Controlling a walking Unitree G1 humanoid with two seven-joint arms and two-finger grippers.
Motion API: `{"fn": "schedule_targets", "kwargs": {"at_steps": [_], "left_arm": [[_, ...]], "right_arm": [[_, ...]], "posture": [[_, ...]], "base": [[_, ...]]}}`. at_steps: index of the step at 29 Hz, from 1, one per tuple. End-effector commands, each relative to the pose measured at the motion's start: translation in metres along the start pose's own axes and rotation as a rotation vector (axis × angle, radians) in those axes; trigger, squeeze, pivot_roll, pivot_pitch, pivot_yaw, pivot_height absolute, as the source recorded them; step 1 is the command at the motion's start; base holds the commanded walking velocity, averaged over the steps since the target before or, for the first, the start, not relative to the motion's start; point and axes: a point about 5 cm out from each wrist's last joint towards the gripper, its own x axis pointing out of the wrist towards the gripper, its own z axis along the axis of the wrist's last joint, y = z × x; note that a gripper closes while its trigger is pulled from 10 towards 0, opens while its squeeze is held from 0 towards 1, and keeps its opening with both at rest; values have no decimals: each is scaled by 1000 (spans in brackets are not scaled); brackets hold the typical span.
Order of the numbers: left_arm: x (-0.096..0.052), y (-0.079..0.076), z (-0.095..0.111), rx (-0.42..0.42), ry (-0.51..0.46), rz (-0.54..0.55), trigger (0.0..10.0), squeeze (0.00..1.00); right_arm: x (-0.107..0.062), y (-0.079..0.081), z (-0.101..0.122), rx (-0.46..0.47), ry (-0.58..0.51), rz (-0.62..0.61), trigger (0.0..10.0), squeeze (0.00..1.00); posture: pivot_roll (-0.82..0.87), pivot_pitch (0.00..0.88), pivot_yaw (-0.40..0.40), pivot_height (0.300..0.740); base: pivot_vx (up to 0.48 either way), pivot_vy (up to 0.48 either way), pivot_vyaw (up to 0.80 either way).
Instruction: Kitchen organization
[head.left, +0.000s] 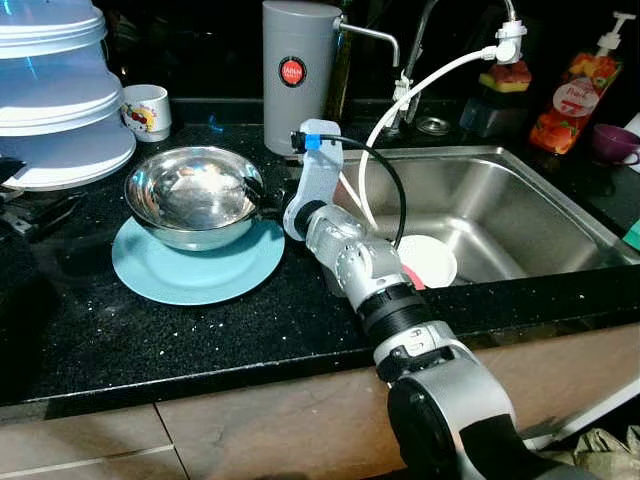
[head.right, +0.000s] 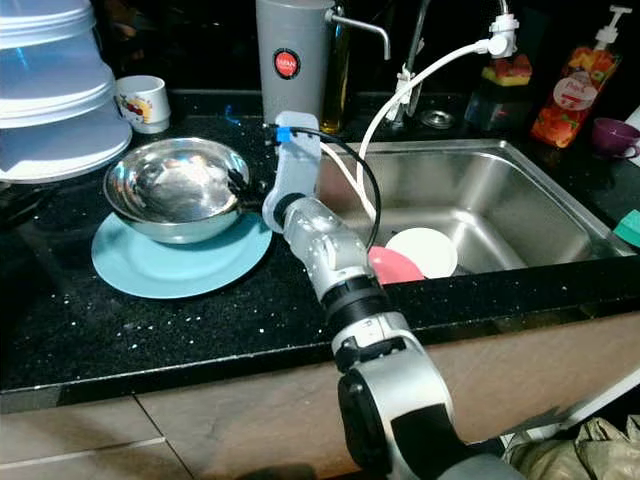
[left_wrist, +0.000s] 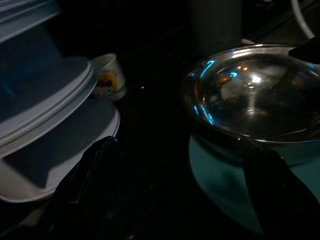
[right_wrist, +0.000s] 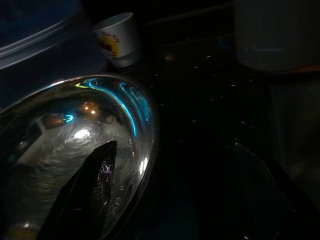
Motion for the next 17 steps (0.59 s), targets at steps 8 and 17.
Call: {"fn": "schedule_targets", "kwargs": {"at_steps": [8,17], "left_arm": [[6,-13,-4,-19,-11,-68,10000,0],[4,-15,-4,-15,-8,-77,10000,0]], "right_arm": [[1,14,-20,59,139,85,10000,0],[-2,22,-33,96,233,149,10000,0]], "posture": [[79,88,-80,740],[81,84,-80,740]], "base": [[0,0,0],[0,0,0]]}}
